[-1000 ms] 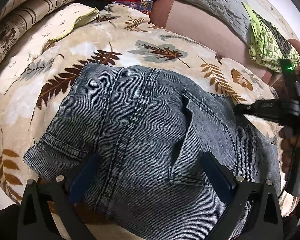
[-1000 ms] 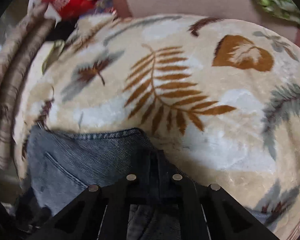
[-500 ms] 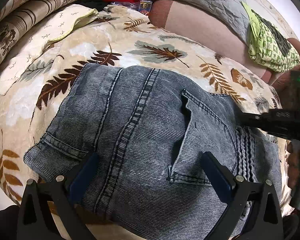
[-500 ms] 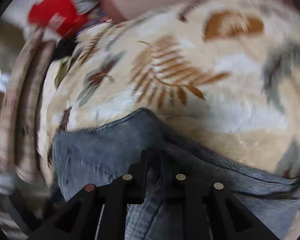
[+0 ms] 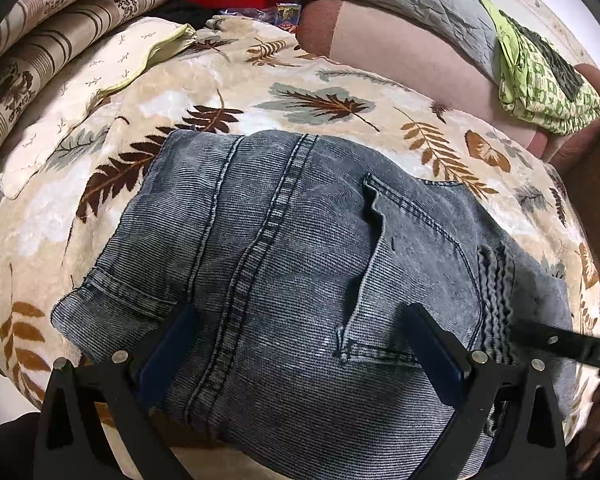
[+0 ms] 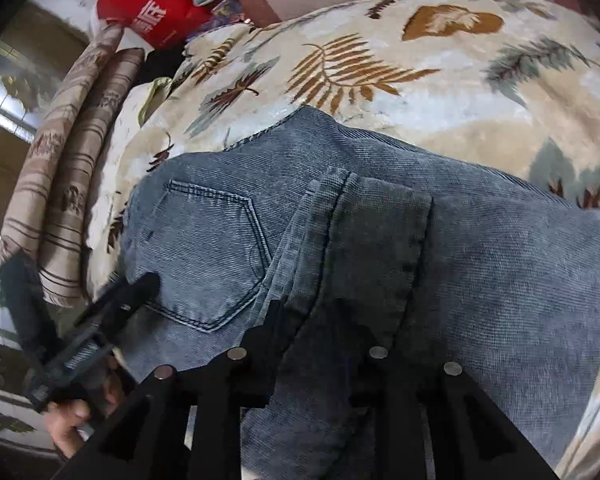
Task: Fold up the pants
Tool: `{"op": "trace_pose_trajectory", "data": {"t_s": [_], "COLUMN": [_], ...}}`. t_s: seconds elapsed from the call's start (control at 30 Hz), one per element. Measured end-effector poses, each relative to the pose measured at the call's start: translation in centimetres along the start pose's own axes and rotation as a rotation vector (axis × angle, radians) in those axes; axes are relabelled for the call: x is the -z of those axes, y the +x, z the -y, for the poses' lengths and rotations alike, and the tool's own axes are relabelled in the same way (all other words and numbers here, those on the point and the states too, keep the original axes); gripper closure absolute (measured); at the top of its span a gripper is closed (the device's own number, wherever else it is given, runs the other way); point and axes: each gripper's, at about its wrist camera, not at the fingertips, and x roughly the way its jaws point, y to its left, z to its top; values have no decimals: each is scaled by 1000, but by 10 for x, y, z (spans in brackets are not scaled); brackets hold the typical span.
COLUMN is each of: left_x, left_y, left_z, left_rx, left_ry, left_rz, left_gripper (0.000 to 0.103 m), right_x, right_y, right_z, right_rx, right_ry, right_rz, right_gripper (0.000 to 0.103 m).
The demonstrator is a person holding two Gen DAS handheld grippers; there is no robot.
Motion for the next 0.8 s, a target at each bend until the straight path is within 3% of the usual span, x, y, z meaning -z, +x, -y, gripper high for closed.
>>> {"op": "trace_pose_trajectory", "data": {"t_s": [0.13,0.17,0.2,0.27,0.3,0.4,0.57,0.63,0.73,0.8], "left_x": [1,1,2,2,2,3,4,4,4,0], "left_y": [1,1,1,1,1,1,2,2,-12,-36], "left_z": [1,2,3,3,4,4,6,6,-5,-31], "left_rx": [-12,-16,-20,-24,-27,-33,-41,-40,35,113], "left_ry": [5,7,10,12,15,22,24,24,-24,-166], "left_rz": [4,5,7,8,8,13,16,16,33,90], "left_gripper": [2,1,1,1,1,1,1,1,1,1], "right_x": [6,12,21,37,45,54,59,65,66,67], "right_y": [-27,-33,-37,-27,-10,-12,-32,-12,-17,-25], "right_z": [-16,-19,-20,-19,-15,-25,-35,-29,-37,-38], "right_rx": [-18,-45,-65,-41,8,56,-29,10,33,15], "right_ry": [-42,-50,-41,-48,-60,-119,-110,-109,-150,-136], "right_rz": [53,63,73,55,0,37,90,21,49,60], "right_gripper": [71,61,35,19,18,18,18,17,18,18]}}
